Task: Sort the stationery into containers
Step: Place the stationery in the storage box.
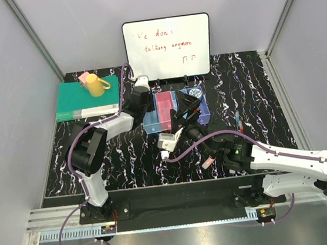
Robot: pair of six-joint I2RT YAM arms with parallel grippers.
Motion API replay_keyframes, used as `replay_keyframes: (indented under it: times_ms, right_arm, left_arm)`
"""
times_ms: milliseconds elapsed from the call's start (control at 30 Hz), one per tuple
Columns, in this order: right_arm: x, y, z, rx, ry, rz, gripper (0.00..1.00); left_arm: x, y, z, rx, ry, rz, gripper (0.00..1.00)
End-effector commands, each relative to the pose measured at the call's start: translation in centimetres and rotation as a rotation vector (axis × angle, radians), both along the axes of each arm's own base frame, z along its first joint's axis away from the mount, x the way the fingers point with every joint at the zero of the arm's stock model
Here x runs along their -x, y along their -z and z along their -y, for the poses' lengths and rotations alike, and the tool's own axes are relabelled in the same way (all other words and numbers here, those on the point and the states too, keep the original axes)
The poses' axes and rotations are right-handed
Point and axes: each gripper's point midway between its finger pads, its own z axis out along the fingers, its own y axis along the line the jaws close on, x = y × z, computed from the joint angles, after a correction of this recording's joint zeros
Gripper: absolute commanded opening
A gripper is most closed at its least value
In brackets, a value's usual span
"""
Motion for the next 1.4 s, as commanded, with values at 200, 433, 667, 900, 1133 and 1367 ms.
replay_keyframes:
  times_ms: [200, 433, 667, 900, 1133, 1367]
  right_arm:
    - [0.3, -1.6, 0.8, -0.072, 0.004, 0.02, 1.0]
    - [0.3, -1.6, 0.8, -0.073, 0.005, 0.022, 1.0]
    - [0.3, -1.5, 0.8, -0.069, 0.003, 0.025, 1.0]
    - [0.3, -1.5, 0.9, -0.066, 0.005, 0.028, 1.0]
    - [0.3, -1.5, 1.0, -0.07, 0.006, 0.028, 1.0]
    - [0.4, -1.5, 1.0, -0.07, 0.003, 0.028, 1.0]
  left_arm:
    - [-0.9, -0.5, 1.9, 0.057, 0.031, 0.024, 0.0]
    - [-0.8, -0.2, 2.1, 0.054, 0.041, 0.017, 0.04]
    - [-0.8, -0.5, 2.2, 0.057, 0.051, 0.023, 0.11]
    - [-0.9, -0.7, 2.3, 0.055, 0.054, 0.03, 0.09]
    - [-1.0, -0.8, 2.2, 0.046, 0.055, 0.034, 0.16]
    - [-1.2, -0.9, 2.1, 0.039, 0.045, 0.04, 0.0]
